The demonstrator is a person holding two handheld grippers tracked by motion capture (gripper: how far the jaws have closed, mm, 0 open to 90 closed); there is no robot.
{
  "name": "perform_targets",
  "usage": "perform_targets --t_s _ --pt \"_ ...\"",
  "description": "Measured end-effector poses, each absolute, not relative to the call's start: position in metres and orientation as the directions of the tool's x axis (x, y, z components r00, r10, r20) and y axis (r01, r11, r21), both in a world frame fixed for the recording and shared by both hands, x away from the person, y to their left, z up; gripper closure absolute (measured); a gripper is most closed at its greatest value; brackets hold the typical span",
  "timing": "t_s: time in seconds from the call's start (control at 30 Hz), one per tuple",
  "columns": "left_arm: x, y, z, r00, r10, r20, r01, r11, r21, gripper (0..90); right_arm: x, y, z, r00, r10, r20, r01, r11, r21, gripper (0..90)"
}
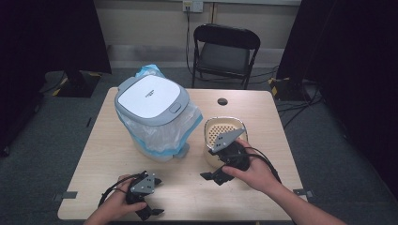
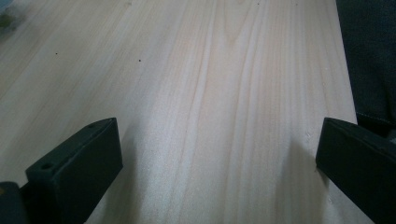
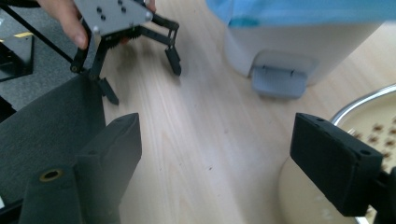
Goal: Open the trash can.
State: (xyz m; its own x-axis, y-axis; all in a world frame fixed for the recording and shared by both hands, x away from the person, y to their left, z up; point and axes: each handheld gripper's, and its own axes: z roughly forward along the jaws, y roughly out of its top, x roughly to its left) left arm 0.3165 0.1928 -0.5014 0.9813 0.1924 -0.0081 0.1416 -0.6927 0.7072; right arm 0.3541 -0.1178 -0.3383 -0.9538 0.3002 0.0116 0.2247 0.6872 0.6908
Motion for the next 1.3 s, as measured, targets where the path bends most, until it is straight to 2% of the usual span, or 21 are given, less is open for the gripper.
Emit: perform_targets --t_s 0.43,1.3 --pt "0.317 0.193 -0.501 0.981 0.192 -0.007 0.141 -0.697 0.703 0.0 0.377 -0.104 -0.306 -0.957 0.289 -0.005 0.206 0.694 0.690 16.2" --pt "0.317 0.193 -0.501 0.982 0.190 -0.007 0.141 -0.699 0.701 0.0 0.418 -0.076 -0.282 -0.963 0.269 -0.027 0.172 0.688 0.705 16.6"
